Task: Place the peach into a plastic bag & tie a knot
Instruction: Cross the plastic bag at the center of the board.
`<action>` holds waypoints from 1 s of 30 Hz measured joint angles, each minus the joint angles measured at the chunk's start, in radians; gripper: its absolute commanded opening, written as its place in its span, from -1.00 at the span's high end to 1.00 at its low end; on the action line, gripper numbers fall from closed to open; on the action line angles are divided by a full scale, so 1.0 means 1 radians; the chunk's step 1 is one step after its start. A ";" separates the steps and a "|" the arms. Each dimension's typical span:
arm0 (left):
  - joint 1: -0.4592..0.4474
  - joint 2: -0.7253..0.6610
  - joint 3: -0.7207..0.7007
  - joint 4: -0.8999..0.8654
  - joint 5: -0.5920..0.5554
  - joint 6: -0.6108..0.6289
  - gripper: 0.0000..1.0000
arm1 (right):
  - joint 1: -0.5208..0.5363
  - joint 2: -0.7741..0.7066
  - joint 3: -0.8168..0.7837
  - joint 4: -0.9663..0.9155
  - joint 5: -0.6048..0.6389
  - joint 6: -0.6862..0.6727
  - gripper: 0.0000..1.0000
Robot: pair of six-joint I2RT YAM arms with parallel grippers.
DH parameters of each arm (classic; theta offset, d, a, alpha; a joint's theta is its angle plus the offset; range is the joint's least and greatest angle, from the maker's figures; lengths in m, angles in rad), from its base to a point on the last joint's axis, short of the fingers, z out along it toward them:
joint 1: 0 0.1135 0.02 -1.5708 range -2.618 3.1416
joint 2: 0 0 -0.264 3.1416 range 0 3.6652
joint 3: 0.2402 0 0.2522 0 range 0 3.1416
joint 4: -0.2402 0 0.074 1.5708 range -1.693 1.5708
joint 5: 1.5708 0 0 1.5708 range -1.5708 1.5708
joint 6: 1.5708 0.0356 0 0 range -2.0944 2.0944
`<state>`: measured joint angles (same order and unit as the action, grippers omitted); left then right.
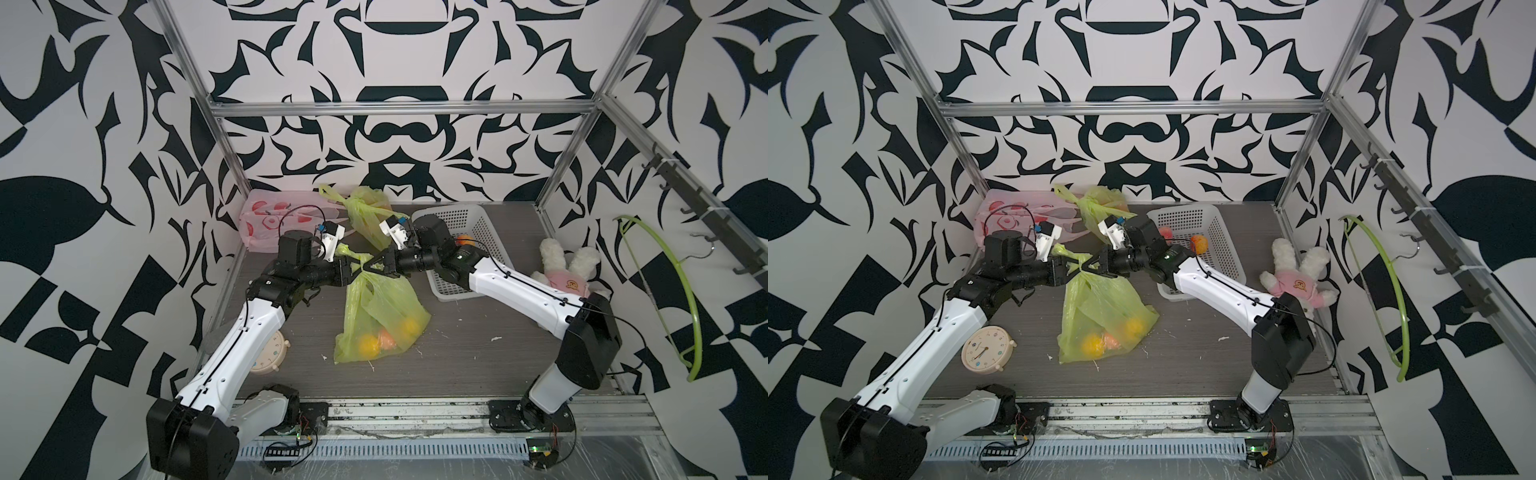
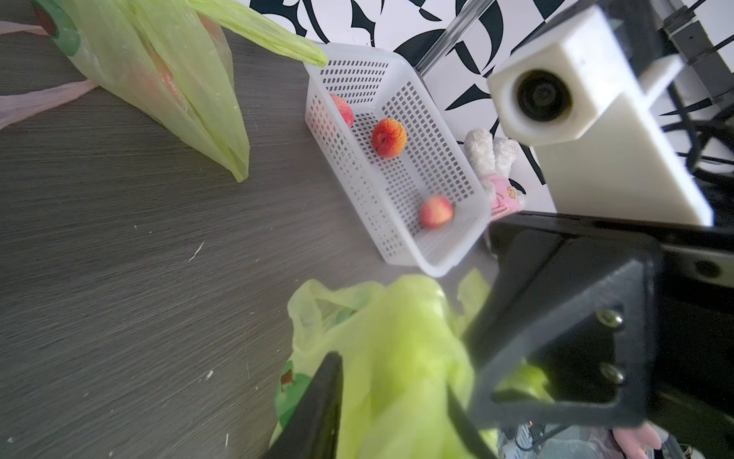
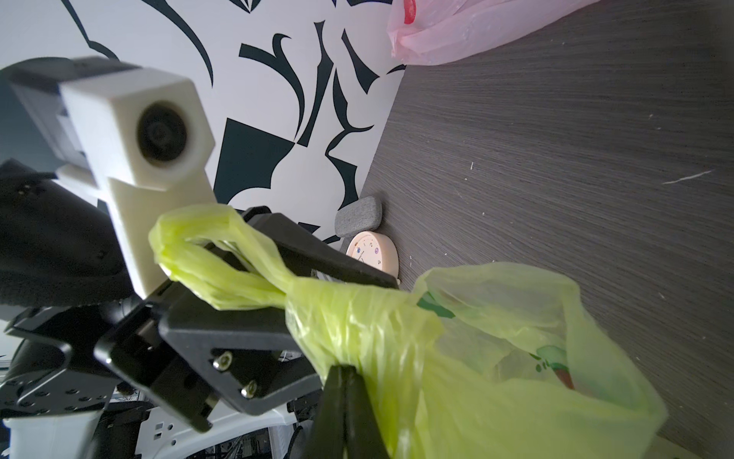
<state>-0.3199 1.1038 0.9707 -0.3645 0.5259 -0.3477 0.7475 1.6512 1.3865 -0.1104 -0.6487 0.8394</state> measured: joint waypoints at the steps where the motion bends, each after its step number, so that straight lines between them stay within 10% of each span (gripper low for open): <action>1: 0.000 -0.003 -0.001 0.000 0.002 -0.001 0.30 | 0.000 0.000 0.000 0.001 -0.002 0.000 1.00; 8: -0.004 -0.045 -0.027 -0.001 0.066 -0.018 0.19 | -0.014 0.000 0.003 0.010 0.013 0.000 1.00; 16: -0.023 -0.064 -0.025 0.024 0.119 -0.022 0.61 | -0.006 0.012 0.003 0.002 0.023 0.001 1.00; 30: -0.018 -0.021 -0.019 0.027 0.087 -0.018 0.78 | -0.005 -0.027 0.001 -0.056 0.069 -0.009 1.00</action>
<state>-0.3378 1.0824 0.9516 -0.3370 0.6128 -0.3660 0.7422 1.6241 1.3876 -0.1661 -0.5800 0.8307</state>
